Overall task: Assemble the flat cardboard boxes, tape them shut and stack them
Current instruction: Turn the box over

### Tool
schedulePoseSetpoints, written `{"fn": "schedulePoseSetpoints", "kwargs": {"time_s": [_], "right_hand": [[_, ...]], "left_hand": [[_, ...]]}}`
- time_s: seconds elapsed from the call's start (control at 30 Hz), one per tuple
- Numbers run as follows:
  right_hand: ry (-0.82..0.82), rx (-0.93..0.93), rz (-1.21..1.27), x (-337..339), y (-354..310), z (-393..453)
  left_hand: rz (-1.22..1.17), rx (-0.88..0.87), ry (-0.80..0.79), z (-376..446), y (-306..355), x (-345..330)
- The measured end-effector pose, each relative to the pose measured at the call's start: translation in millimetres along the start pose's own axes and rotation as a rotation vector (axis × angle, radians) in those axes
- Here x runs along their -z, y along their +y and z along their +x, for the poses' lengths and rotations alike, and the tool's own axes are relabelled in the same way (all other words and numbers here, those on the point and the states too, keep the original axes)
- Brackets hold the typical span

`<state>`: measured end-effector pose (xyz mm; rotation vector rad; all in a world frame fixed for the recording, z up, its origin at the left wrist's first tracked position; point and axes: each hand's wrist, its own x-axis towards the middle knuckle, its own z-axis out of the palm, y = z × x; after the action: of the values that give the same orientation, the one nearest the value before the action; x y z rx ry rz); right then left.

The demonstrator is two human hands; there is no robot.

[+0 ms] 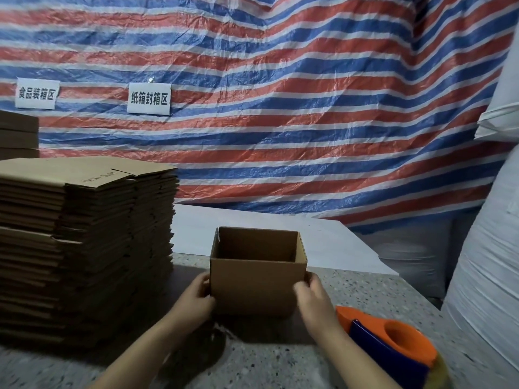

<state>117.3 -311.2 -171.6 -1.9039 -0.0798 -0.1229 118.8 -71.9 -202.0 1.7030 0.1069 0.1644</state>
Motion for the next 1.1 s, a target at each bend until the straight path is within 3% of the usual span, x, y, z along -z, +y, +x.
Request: {"fn": "schedulePoseSetpoints", "kwargs": {"time_s": [0.1,0.17,0.4,0.53,0.63,0.73,0.83,0.97,1.1], "right_hand": [[-0.013,-0.134,0.285,3.7,-0.7,9.7],[-0.066,-0.205,0.341,5.6,-3.7,18.2],[-0.178,-0.109,0.051,5.8,-14.6,56.6],[-0.291,0.005,-0.433,-3.2,-10.3,76.9],[-0.301,0.003,-0.597,-17.5,-5.9,92.8],[-0.287,0.034,-0.673,-32.7,-2.0,115.1],[-0.235,0.024,-0.717,-46.5,1.3,146.3],[-0.171,0.023,-0.691,-58.5,9.4,193.6],[-0.133,0.037,-0.572,-68.6,12.2,229.1]], "left_hand": [[-0.309,0.153,0.031,10.9,8.5,6.7],[-0.356,0.172,0.002,18.0,12.1,11.6],[-0.278,0.157,-0.075,62.4,39.0,15.7],[-0.08,0.188,-0.031,86.3,20.3,23.2],[-0.155,0.231,-0.114,109.8,4.6,26.3],[-0.216,0.19,-0.163,128.7,-8.0,27.0],[-0.203,0.148,-0.035,147.2,-2.8,18.0],[0.058,0.067,0.082,182.9,12.2,8.9],[0.072,0.05,0.035,217.3,16.3,15.7]]}}
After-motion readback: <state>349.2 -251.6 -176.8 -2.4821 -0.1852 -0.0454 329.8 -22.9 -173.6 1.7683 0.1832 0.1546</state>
